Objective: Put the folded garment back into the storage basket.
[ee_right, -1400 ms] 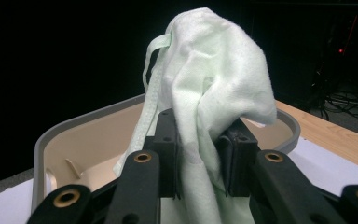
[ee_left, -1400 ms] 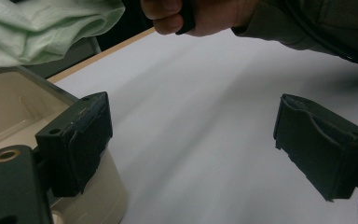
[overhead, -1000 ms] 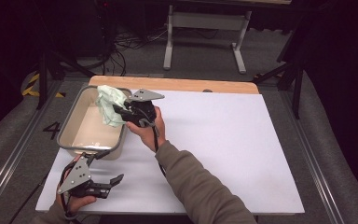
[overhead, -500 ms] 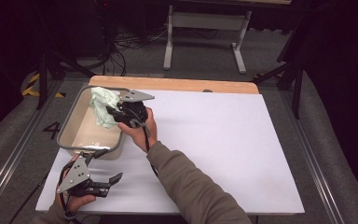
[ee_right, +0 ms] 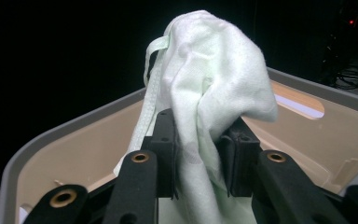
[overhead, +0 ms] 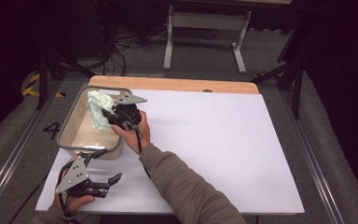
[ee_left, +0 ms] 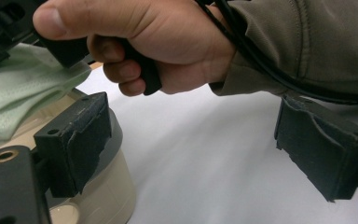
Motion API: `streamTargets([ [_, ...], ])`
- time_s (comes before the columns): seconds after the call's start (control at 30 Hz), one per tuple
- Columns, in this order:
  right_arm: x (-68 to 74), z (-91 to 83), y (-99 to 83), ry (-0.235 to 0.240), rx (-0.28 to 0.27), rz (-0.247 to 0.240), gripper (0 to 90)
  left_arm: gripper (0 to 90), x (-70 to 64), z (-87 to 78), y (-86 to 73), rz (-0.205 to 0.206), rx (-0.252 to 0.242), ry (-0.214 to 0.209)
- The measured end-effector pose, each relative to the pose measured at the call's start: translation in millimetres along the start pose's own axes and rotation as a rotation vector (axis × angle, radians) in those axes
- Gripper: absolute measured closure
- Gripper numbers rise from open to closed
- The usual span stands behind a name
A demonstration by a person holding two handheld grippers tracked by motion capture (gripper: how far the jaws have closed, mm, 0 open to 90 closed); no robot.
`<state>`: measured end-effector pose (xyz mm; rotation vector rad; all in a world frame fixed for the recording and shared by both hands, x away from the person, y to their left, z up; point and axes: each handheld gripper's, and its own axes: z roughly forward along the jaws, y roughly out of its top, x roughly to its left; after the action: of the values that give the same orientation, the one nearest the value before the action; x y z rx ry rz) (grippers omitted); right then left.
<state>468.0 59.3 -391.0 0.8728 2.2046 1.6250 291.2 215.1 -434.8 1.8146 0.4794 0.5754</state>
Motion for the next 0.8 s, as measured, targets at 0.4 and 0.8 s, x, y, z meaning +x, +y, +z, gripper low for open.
streamTargets([
  [0.4,-1.6,8.4,-8.7,-0.019,0.044,0.018,69.7,11.9,0.0,0.4,-0.4,0.001,0.005,-0.007],
  [0.8,-3.6,11.0,-17.0,-0.039,0.083,0.023,69.0,12.0,-0.7,0.4,-0.3,0.003,0.006,-0.010],
])
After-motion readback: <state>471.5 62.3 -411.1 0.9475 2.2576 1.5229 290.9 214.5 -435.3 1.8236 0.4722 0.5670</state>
